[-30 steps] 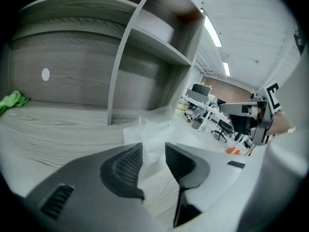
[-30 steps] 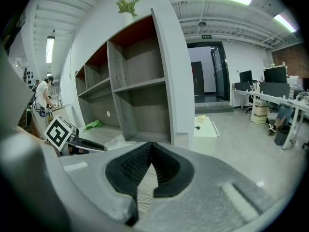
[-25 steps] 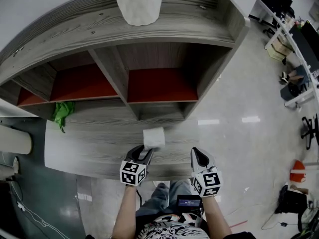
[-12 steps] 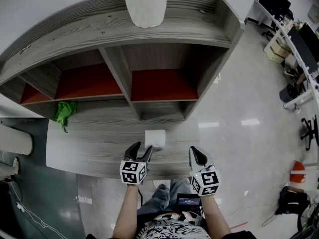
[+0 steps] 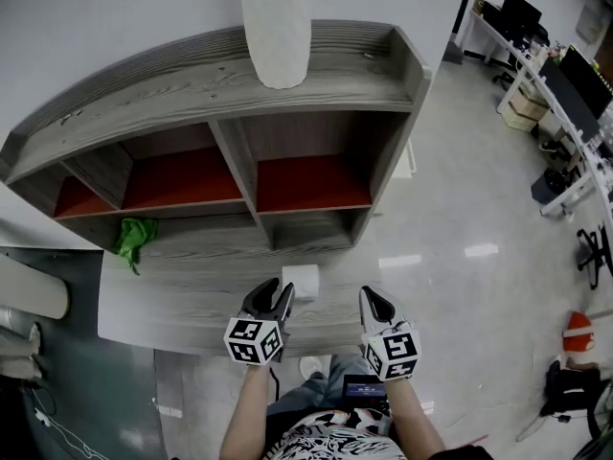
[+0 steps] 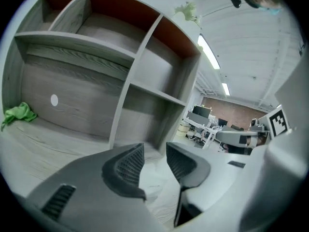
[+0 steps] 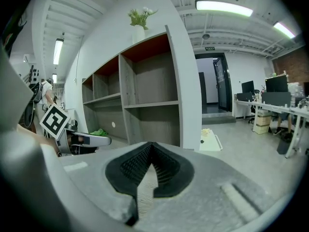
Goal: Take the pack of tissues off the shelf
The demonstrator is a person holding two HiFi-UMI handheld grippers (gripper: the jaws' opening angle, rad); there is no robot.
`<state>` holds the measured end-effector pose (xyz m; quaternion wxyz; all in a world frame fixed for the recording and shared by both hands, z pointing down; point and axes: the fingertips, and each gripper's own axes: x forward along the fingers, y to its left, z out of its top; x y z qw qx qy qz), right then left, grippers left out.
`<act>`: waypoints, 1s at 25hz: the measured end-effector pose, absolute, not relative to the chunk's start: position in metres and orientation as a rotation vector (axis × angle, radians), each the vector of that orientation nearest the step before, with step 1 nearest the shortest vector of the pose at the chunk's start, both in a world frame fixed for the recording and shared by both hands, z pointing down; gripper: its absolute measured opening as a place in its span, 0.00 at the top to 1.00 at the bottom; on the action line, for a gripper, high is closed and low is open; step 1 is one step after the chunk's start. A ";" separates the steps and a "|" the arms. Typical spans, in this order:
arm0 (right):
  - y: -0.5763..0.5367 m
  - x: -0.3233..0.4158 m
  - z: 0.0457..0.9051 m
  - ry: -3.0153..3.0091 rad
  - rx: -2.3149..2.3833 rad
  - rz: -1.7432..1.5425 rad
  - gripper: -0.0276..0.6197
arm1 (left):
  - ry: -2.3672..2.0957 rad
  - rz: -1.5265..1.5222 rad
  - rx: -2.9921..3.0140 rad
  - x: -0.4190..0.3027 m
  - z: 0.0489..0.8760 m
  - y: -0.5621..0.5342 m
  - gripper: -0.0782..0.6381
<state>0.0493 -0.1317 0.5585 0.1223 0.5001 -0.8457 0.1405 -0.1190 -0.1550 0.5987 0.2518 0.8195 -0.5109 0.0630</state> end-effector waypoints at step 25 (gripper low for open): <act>-0.131 0.025 0.479 -2.623 1.523 0.336 0.95 | -1.457 -0.048 2.506 -0.108 0.441 -0.163 0.88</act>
